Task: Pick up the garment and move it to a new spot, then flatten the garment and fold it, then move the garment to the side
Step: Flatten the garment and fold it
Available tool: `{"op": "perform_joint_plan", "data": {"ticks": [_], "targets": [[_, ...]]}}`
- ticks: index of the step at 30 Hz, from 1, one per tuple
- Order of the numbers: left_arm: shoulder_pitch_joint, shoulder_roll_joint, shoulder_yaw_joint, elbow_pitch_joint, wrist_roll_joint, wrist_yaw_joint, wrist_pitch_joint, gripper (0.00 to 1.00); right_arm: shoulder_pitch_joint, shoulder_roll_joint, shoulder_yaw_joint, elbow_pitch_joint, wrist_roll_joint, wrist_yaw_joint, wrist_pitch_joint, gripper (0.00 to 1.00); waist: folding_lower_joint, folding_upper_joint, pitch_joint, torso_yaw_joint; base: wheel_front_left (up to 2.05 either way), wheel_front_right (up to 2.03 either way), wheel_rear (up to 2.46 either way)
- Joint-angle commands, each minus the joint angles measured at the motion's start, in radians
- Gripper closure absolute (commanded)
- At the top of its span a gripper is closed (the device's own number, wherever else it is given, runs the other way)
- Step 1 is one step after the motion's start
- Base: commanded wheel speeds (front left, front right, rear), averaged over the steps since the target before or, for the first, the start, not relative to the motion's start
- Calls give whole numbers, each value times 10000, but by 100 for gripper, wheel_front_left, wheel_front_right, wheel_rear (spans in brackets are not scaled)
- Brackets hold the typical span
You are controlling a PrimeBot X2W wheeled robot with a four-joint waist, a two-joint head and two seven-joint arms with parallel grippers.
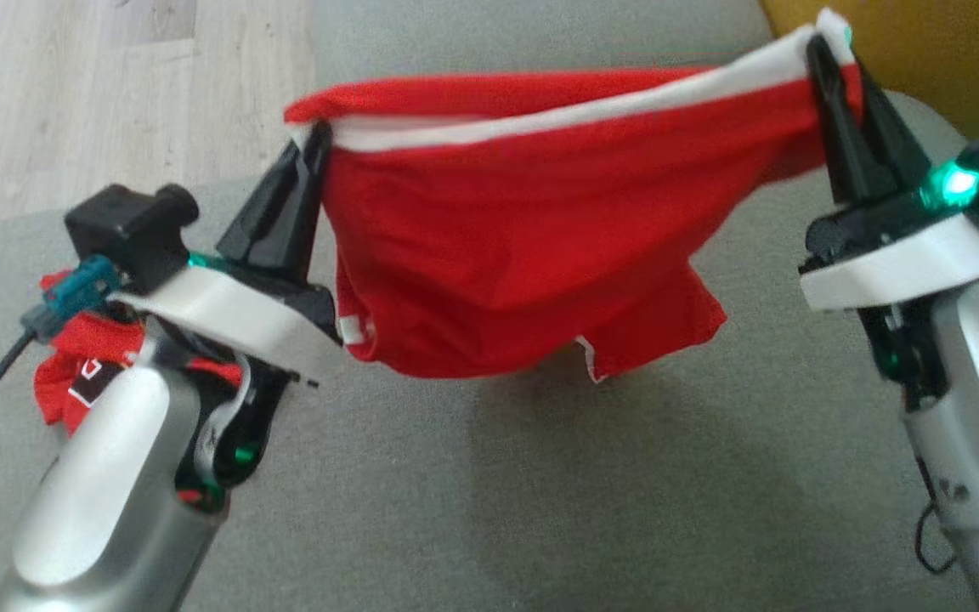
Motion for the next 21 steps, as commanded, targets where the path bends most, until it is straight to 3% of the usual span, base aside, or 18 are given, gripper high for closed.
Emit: {"op": "perform_joint_plan", "data": {"ticks": [1,7,13,17,21], "targets": [[-520,389,446,-448,-43,73,99,100,-185,-103,-53,-451,79,-7,151,100,1,0,98,13,0,0,0],[-1348,471,469,-296,-315,-4,880,100,-690,-115,-283,-696,422,-7,1186,100,1,0,1130,-19,0,0,0],[-3913,391,504,1582,-244,-715,1235,100,-3190,-83,-150,925,1048,-7,1684,100,1,0,2921,-231,0,0,0],[-6122,138,542,3279,251,-1131,729,100,-5458,-125,50,2649,1008,-7,1116,100,1,0,3995,-340,0,0,0],[-8066,-279,633,4936,802,-1308,-439,100,-7468,-52,-7,4391,637,-7,-87,100,1,0,4593,-356,0,0,0]]}}
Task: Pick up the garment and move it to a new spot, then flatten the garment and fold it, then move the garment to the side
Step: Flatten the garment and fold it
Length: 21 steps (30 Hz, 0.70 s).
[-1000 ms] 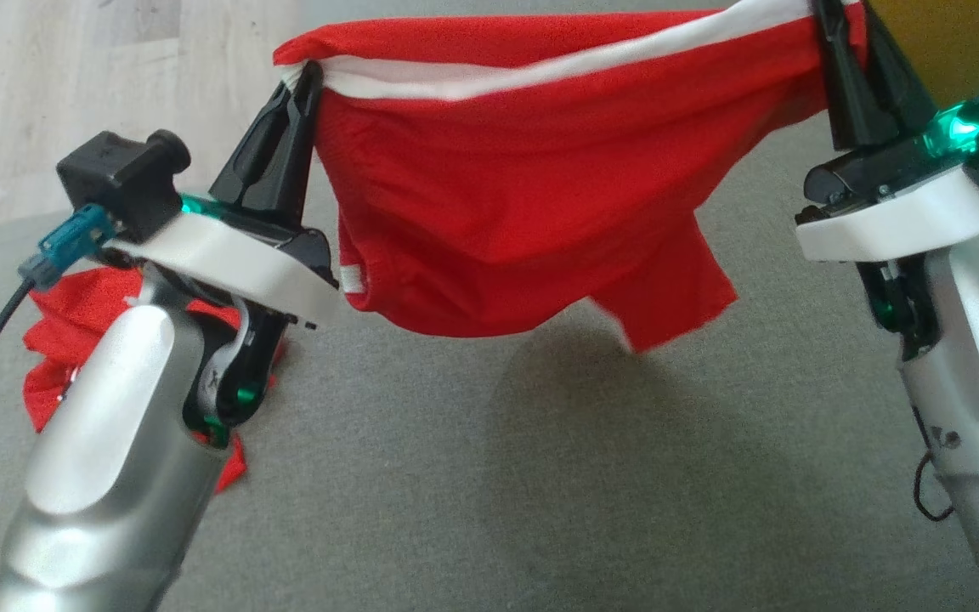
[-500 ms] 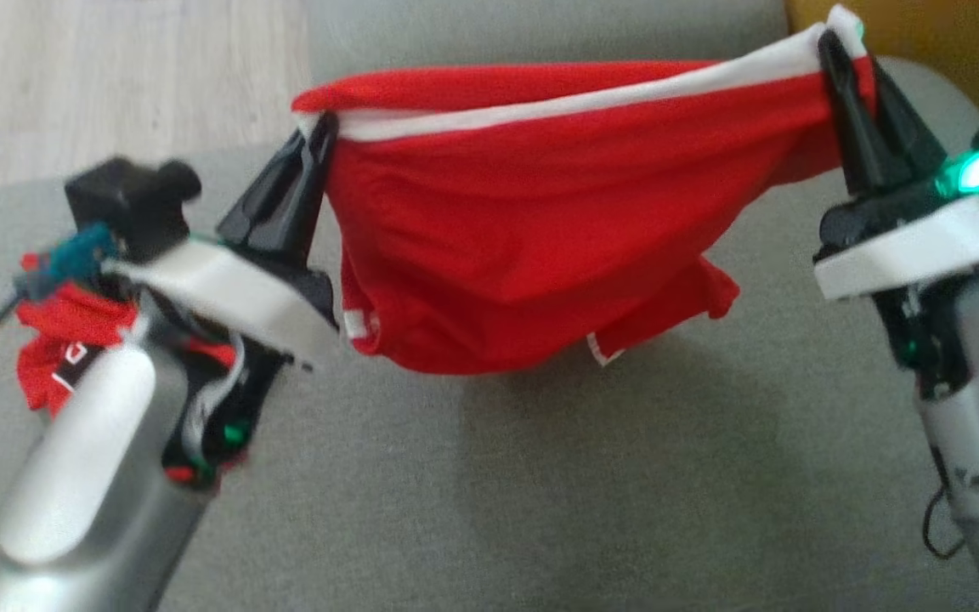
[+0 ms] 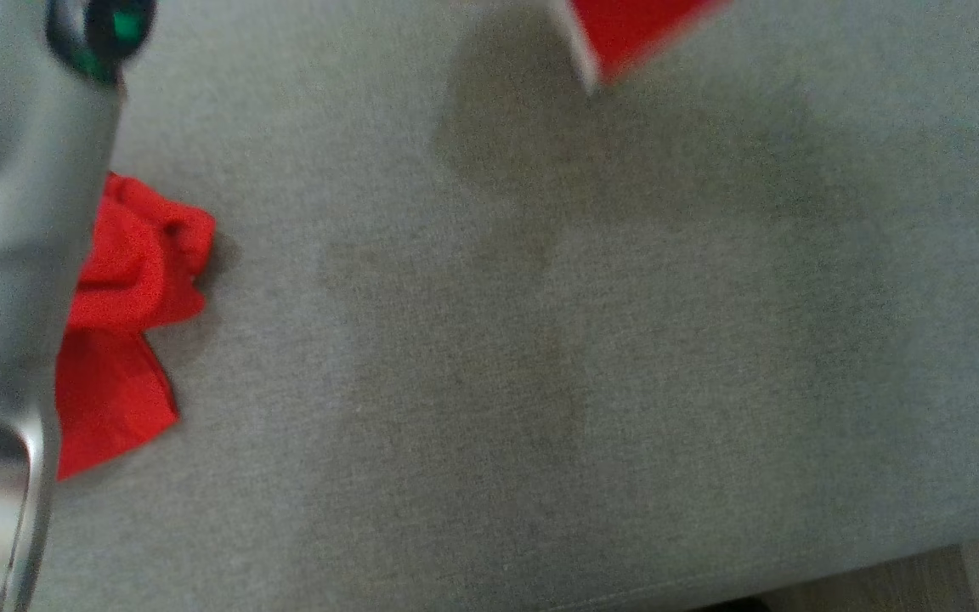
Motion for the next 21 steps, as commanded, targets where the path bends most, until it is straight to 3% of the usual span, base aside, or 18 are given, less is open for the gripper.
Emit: {"op": "perform_joint_plan", "data": {"ticks": [1,6,10,16,21], "targets": [[-1051,219,509,411,246,-33,-617,100,-842,26,-168,450,-217,-7,-596,100,-6,0,879,-110,0,0,0],[-1971,-334,529,1606,391,-172,-1838,100,-1734,194,-267,1578,-539,-7,-1152,100,-6,0,1090,-18,0,0,0],[-1942,-858,326,2561,280,-399,-2549,100,-1562,268,-181,2361,-537,-7,-1256,100,-6,0,1209,174,0,0,0],[-662,-1362,-447,3526,38,-703,-2989,100,-347,-122,673,3220,-155,-7,-1271,100,-6,0,1087,593,0,0,0],[1045,-1403,-1146,3708,-334,-784,-3074,100,821,-598,2187,3651,900,-7,-587,100,-6,0,646,834,0,0,0]]}}
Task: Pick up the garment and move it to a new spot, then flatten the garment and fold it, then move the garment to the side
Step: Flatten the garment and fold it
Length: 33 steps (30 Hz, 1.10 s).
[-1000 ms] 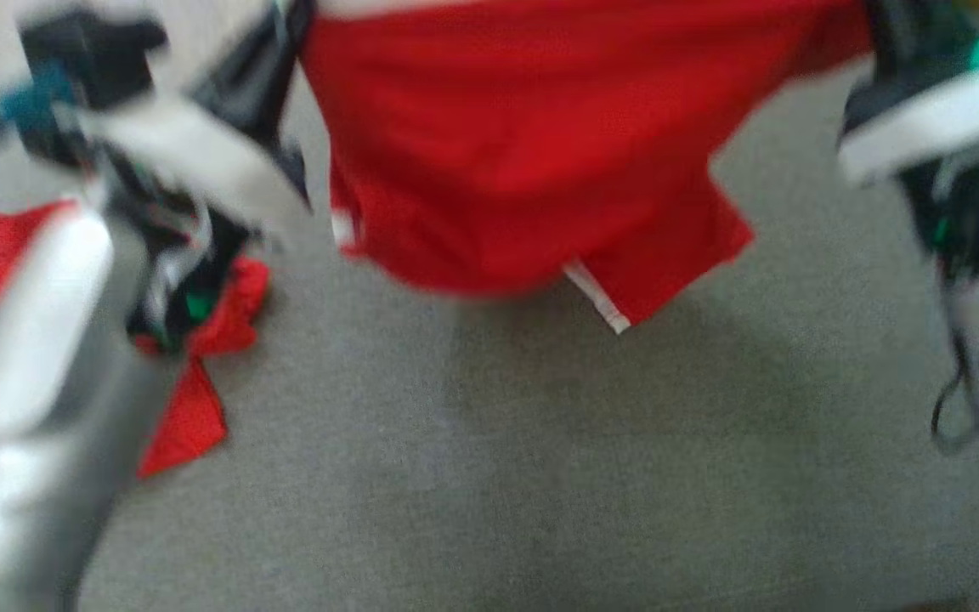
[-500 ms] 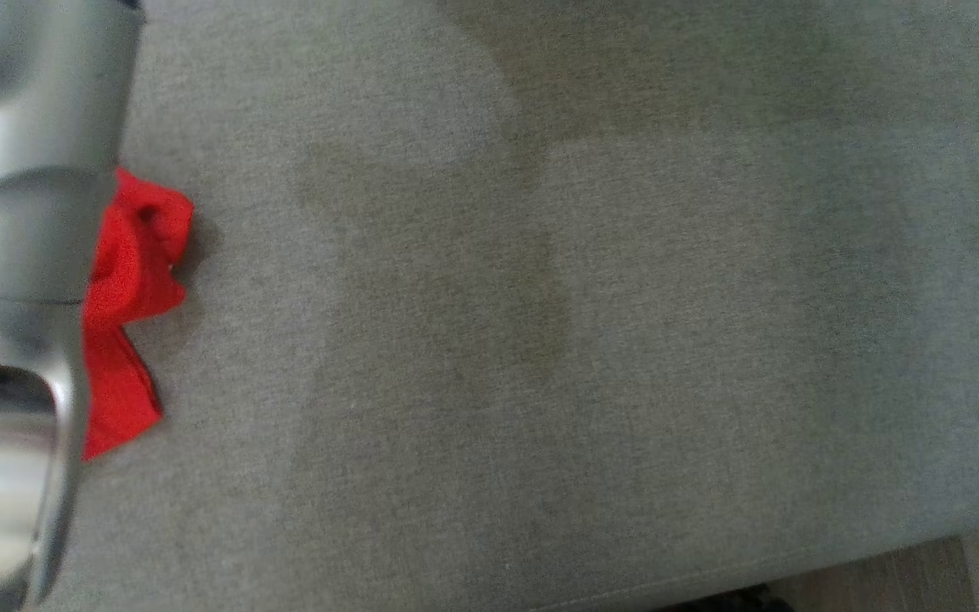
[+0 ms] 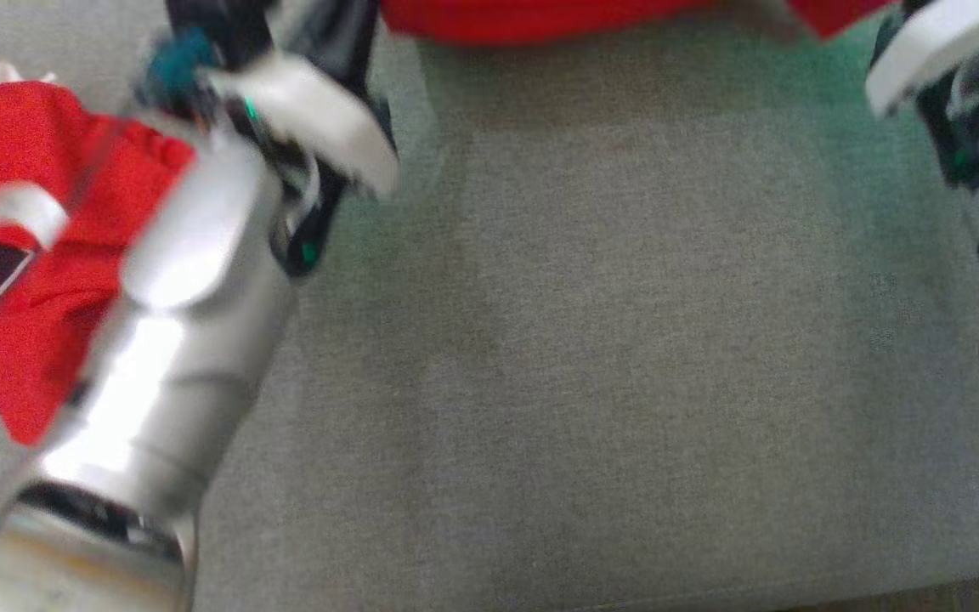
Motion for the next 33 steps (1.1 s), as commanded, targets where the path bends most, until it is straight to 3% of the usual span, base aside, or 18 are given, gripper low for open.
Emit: {"op": "perform_joint_plan", "data": {"ticks": [1,8,18,25,33], "targets": [[-87,386,165,-309,-100,33,-131,100,172,-330,225,-256,312,-9,175,100,1,0,-234,135,0,0,0],[2349,1131,-1011,-1481,-577,22,159,100,1662,-1790,2396,-1544,2616,-9,1553,100,1,0,-1002,260,0,0,0],[4364,1761,-1196,-2933,-972,389,297,100,2889,-2894,4017,-2884,4414,-9,2200,100,1,0,-2391,17,0,0,0],[5691,2100,-1250,-4323,-1153,992,385,100,4003,-3591,4660,-3893,5395,-9,2448,100,1,0,-3386,-312,0,0,0],[7038,2362,-1433,-6095,-1282,1714,619,100,5160,-4318,4609,-5088,6044,-9,2183,100,1,0,-3907,-514,0,0,0]]}}
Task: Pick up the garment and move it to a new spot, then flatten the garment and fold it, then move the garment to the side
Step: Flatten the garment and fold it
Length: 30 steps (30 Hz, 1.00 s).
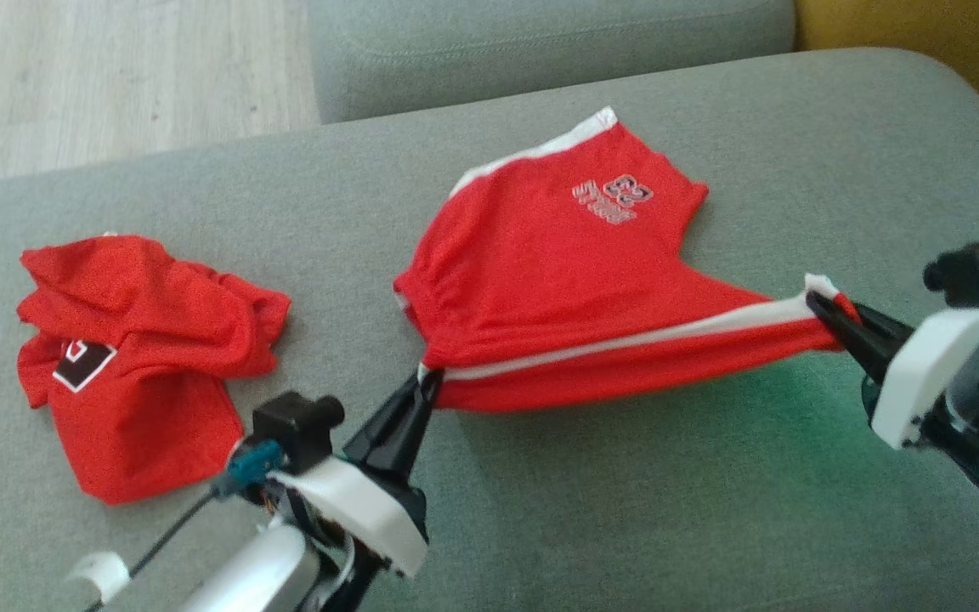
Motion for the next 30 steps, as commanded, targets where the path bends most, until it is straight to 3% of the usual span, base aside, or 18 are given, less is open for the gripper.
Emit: {"op": "perform_joint_plan", "data": {"ticks": [1,7,13,22,30], "targets": [[-223,333,360,-510,-54,139,2,100,181,-501,-193,-265,65,-9,-172,100,3,-1,-93,-66,0,0,0],[42,518,321,-1581,21,577,261,100,653,-807,-738,-872,-57,-9,-556,100,3,-1,56,10,0,0,0],[-582,576,499,-1766,194,736,431,100,356,-715,-1489,-1025,-769,-9,-860,100,3,-1,698,295,0,0,0],[-2087,294,624,-1131,366,507,678,100,-955,-172,-2372,-664,-2092,-9,-605,100,3,-1,1972,971,0,0,0],[-3656,-302,492,217,568,130,872,100,-2666,399,-2347,504,-2965,-9,150,100,3,-1,3114,1670,0,0,0]]}}
